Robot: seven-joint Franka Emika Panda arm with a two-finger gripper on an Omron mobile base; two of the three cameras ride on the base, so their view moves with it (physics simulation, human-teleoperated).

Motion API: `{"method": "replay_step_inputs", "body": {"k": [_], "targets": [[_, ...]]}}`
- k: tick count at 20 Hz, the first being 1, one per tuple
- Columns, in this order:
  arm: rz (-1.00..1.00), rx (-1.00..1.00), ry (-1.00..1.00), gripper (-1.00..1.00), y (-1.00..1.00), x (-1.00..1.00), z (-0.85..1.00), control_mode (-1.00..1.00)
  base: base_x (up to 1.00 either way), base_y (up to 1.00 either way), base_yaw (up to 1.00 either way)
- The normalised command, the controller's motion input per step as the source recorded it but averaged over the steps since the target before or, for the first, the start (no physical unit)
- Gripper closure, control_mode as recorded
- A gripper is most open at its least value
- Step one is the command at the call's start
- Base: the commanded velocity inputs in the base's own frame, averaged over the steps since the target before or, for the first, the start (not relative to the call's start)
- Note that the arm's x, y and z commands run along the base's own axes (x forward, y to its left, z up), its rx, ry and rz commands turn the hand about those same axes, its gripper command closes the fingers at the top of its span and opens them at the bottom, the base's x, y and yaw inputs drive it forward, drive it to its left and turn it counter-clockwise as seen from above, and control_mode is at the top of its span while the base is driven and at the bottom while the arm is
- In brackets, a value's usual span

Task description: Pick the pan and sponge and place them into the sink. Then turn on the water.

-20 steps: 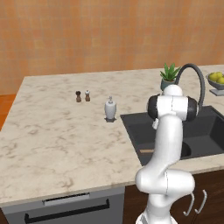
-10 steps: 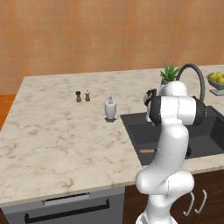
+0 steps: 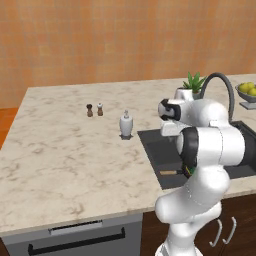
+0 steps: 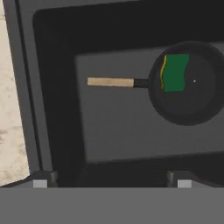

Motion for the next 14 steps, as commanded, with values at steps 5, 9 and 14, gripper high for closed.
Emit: {"method": "replay_step_inputs", "body": {"k": [5, 9, 14], "targets": [[-0.05, 0.0, -0.03, -1.0, 0.03, -0.72, 0.36, -1.0, 0.0, 0.0, 0.0], [-0.05, 0.0, -0.05, -1.0, 0.3, -0.53, 0.34, -1.0, 0.0, 0.0, 0.0], [-0.07, 0.0, 0.0, -1.0, 0.19, -0.19, 0.34, -1.0, 0.0, 0.0, 0.0]]}}
